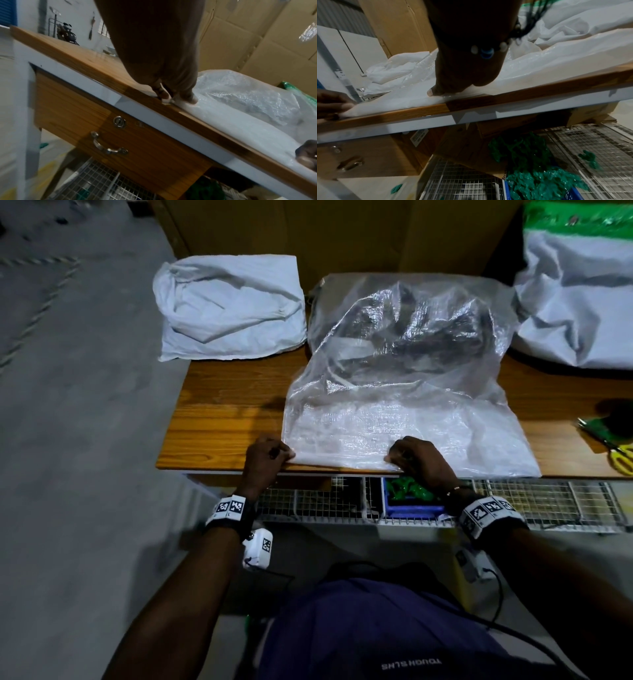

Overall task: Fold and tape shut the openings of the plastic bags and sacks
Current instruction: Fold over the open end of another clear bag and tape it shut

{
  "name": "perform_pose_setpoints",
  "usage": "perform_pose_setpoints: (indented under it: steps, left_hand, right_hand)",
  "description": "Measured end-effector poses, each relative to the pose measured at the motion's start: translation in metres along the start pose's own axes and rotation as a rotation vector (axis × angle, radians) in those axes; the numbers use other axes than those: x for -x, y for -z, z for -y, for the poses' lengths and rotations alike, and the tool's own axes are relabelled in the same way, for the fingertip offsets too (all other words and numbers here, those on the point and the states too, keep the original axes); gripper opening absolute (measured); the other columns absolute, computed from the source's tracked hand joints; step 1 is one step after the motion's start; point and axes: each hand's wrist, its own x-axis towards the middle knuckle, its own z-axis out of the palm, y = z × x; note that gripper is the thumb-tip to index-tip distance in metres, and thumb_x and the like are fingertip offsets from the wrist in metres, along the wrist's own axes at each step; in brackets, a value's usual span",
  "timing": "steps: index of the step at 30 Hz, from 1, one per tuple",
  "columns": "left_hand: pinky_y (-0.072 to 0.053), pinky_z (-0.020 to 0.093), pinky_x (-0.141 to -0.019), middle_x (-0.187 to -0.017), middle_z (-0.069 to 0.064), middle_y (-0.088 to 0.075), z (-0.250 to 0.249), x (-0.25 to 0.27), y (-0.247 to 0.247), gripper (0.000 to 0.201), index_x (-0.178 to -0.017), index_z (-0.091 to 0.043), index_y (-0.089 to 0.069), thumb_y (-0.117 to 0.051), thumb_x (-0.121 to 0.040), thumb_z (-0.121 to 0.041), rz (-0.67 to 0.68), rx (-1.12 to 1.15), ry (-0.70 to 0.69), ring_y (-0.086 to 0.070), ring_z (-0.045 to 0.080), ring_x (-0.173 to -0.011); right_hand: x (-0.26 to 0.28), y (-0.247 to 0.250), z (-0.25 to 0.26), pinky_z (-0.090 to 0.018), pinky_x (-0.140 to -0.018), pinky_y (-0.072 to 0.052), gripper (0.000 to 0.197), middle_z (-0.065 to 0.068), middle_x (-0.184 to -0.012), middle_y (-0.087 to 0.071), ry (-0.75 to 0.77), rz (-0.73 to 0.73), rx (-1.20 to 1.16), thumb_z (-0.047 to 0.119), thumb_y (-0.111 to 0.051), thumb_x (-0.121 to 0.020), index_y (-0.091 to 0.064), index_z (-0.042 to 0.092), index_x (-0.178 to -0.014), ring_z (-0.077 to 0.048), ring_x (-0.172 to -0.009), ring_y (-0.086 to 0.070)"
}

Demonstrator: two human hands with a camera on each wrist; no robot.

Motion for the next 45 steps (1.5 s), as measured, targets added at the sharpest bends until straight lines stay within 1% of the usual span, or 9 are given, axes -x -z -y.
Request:
perform_pose_setpoints:
  steps: [7, 10, 14, 20, 25, 31, 35, 41, 45]
  left_hand:
    - [-0.05, 0.038, -0.085, -0.114, 0.007, -0.058, -0.03, 0.011, -0.034, 0.037, -0.091, -0.02, -0.073, -0.072, -0.074, 0.013, -0.195, -0.362, -0.068, -0.054, 0.029, -0.111]
    - [-0.048, 0.035, -0.085, -0.11, 0.003, -0.061, -0.071, 0.021, -0.078, 0.042, -0.099, -0.017, -0.073, -0.061, -0.077, 0.016, -0.005, -0.283, -0.264, -0.056, 0.023, -0.107]
    - [-0.039, 0.04, -0.089, -0.103, -0.006, -0.067, -0.102, 0.029, -0.137, 0.005, -0.09, -0.027, -0.076, -0.076, -0.086, -0.025, 0.173, -0.211, -0.14, -0.058, 0.021, -0.105]
    - [-0.043, 0.042, -0.084, -0.093, -0.008, -0.071, -0.108, 0.019, -0.151, 0.012, -0.076, -0.027, -0.077, -0.08, -0.079, -0.016, 0.058, -0.225, -0.005, -0.064, 0.022, -0.1]
    - [-0.048, 0.049, -0.075, -0.095, -0.005, -0.063, -0.12, 0.027, -0.189, 0.044, -0.087, -0.022, -0.067, -0.058, -0.058, 0.01, 0.122, -0.155, -0.239, -0.059, 0.024, -0.096]
    - [-0.029, 0.026, -0.089, -0.11, -0.014, -0.062, -0.164, 0.041, -0.226, 0.033, -0.101, -0.032, -0.061, -0.078, -0.076, -0.021, 0.175, -0.174, -0.191, -0.052, 0.012, -0.107]
    - [-0.018, 0.036, -0.076, -0.099, -0.013, -0.058, -0.167, 0.04, -0.239, 0.032, -0.102, -0.036, -0.06, -0.084, -0.082, -0.041, 0.1, -0.22, -0.053, -0.052, 0.009, -0.097]
    - [-0.027, 0.017, -0.072, -0.104, -0.006, -0.064, -0.174, 0.033, -0.236, 0.051, -0.1, -0.03, -0.062, -0.097, -0.065, -0.043, 0.198, -0.1, -0.038, -0.051, 0.014, -0.102]
    - [-0.045, 0.033, -0.081, -0.101, -0.01, -0.066, -0.175, 0.028, -0.237, 0.043, -0.09, -0.034, -0.055, -0.094, -0.073, -0.038, 0.249, -0.002, -0.072, -0.056, 0.013, -0.103]
  right_hand:
    - [-0.002, -0.006, -0.005, -0.033, -0.072, -0.035, 0.019, 0.009, -0.09, -0.057, 0.011, -0.02, 0.138, 0.038, -0.071, -0.098, -0.066, 0.023, -0.088, -0.013, -0.089, -0.048]
    - [-0.008, -0.005, -0.005, -0.033, -0.069, -0.034, 0.024, 0.012, -0.079, -0.052, 0.006, -0.012, 0.068, 0.033, -0.077, -0.094, -0.058, 0.03, -0.08, -0.013, -0.077, -0.047]
    - [-0.007, 0.001, -0.005, -0.042, -0.071, -0.048, 0.02, 0.002, -0.084, -0.062, -0.003, 0.003, 0.021, 0.034, -0.078, -0.094, -0.066, 0.02, -0.087, -0.019, -0.077, -0.057]
    - [0.046, 0.068, -0.052, -0.036, -0.087, -0.052, 0.04, 0.001, -0.124, -0.061, 0.143, 0.091, 0.253, 0.05, -0.071, -0.096, -0.065, 0.021, -0.124, -0.02, -0.109, -0.06]
    - [0.082, 0.112, -0.093, -0.038, -0.088, -0.048, 0.038, -0.012, -0.12, -0.065, 0.279, 0.082, 0.41, 0.034, -0.066, -0.1, -0.069, 0.006, -0.125, -0.031, -0.11, -0.057]
    - [0.075, 0.122, -0.099, -0.037, -0.091, -0.056, 0.038, -0.004, -0.117, -0.074, 0.079, 0.144, 0.152, 0.036, -0.067, -0.102, -0.062, 0.023, -0.139, -0.023, -0.106, -0.07]
    - [0.074, 0.137, -0.106, -0.04, -0.087, -0.057, 0.05, 0.004, -0.109, -0.074, 0.092, 0.199, 0.099, 0.044, -0.079, -0.092, -0.054, 0.028, -0.133, -0.014, -0.096, -0.069]
    - [0.093, 0.17, -0.146, -0.04, -0.081, -0.051, 0.043, -0.008, -0.123, -0.06, 0.373, 0.169, 0.359, 0.043, -0.068, -0.099, -0.059, 0.013, -0.127, -0.028, -0.109, -0.055]
    - [0.093, 0.182, -0.157, -0.04, -0.078, -0.054, 0.031, -0.005, -0.117, -0.068, 0.26, 0.224, 0.281, 0.036, -0.059, -0.106, -0.052, 0.023, -0.134, -0.027, -0.098, -0.064]
